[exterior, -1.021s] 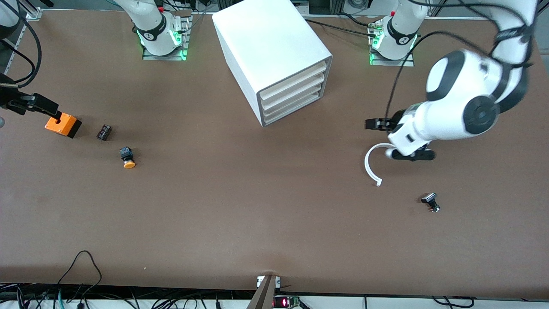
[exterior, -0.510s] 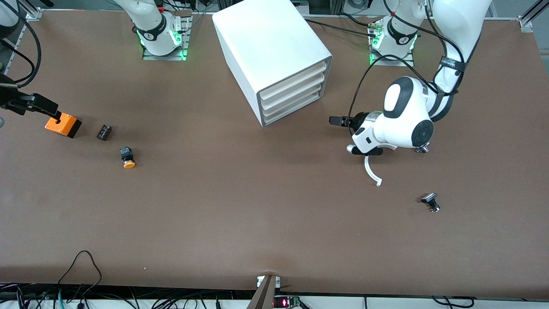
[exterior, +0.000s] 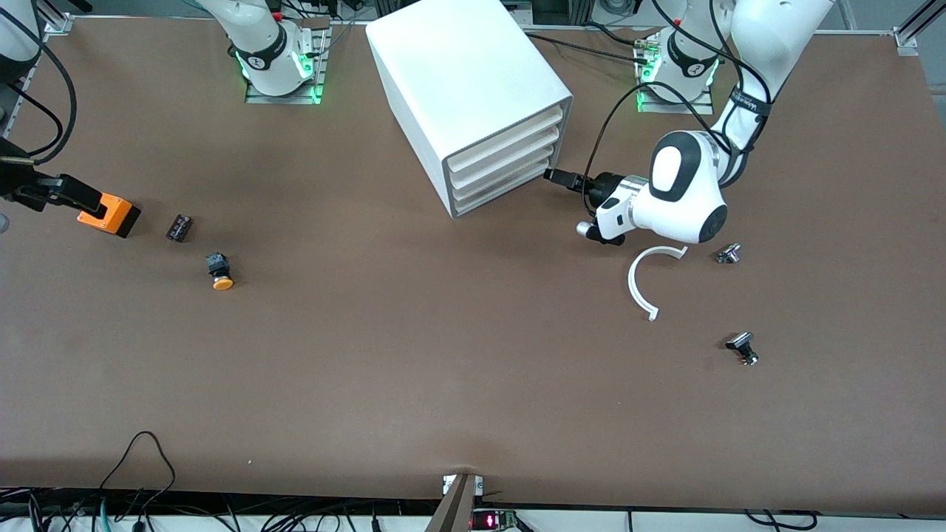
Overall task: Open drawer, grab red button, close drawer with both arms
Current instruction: 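Reach the left gripper to the cabinet drawer front and hook it, then pull the drawer open with the left gripper while the right gripper rises, then move the right gripper over the red button while the left gripper withdraws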
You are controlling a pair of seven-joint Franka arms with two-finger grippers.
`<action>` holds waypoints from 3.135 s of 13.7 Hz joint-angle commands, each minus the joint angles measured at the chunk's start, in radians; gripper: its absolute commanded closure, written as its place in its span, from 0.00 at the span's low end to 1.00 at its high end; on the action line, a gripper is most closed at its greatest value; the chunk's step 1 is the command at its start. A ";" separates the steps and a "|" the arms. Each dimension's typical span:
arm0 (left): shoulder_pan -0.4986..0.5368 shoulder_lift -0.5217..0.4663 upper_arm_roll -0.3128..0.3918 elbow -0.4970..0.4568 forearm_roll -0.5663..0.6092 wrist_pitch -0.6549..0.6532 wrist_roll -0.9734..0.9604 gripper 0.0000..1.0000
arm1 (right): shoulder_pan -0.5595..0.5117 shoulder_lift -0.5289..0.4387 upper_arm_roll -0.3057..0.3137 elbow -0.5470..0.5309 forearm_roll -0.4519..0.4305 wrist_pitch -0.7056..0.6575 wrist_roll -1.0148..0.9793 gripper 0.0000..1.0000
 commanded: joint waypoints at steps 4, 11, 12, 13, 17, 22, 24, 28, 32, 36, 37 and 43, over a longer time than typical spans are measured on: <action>0.005 -0.003 -0.082 -0.076 -0.154 -0.002 0.080 0.02 | -0.005 0.065 0.011 0.053 0.013 -0.007 0.011 0.00; 0.001 0.017 -0.124 -0.105 -0.164 0.007 0.080 0.44 | 0.024 0.070 0.012 0.053 0.072 -0.069 0.000 0.00; 0.001 0.018 -0.122 -0.105 -0.163 0.007 0.079 0.56 | 0.024 0.070 0.009 0.053 0.078 -0.072 -0.012 0.00; 0.002 0.017 -0.121 -0.105 -0.157 0.007 0.079 0.72 | 0.024 0.071 0.011 0.053 0.078 -0.075 -0.016 0.00; 0.019 0.009 -0.081 -0.093 -0.141 0.143 0.087 0.95 | 0.053 0.140 0.014 0.061 0.075 -0.066 -0.018 0.00; 0.020 0.009 0.037 -0.013 -0.140 0.214 0.194 1.00 | 0.094 0.191 0.017 0.081 0.072 -0.040 -0.027 0.00; 0.027 0.009 0.052 0.013 -0.137 0.214 0.194 1.00 | 0.133 0.209 0.019 0.081 0.069 0.022 -0.029 0.00; 0.028 0.012 0.071 0.073 -0.049 0.216 0.186 1.00 | 0.171 0.248 0.020 0.081 0.079 0.086 -0.027 0.00; 0.030 0.011 0.072 0.078 -0.052 0.216 0.183 0.37 | 0.275 0.298 0.022 0.081 0.073 0.169 -0.026 0.00; 0.034 -0.023 0.072 0.079 -0.059 0.231 0.185 0.00 | 0.372 0.328 0.025 0.096 0.067 0.249 -0.100 0.00; 0.034 -0.044 0.071 0.079 -0.053 0.262 0.186 0.00 | 0.384 0.343 0.028 0.135 0.067 0.247 -0.181 0.00; 0.119 -0.251 0.074 0.134 0.329 0.280 0.191 0.00 | 0.437 0.403 0.158 0.212 0.096 0.246 -0.504 0.00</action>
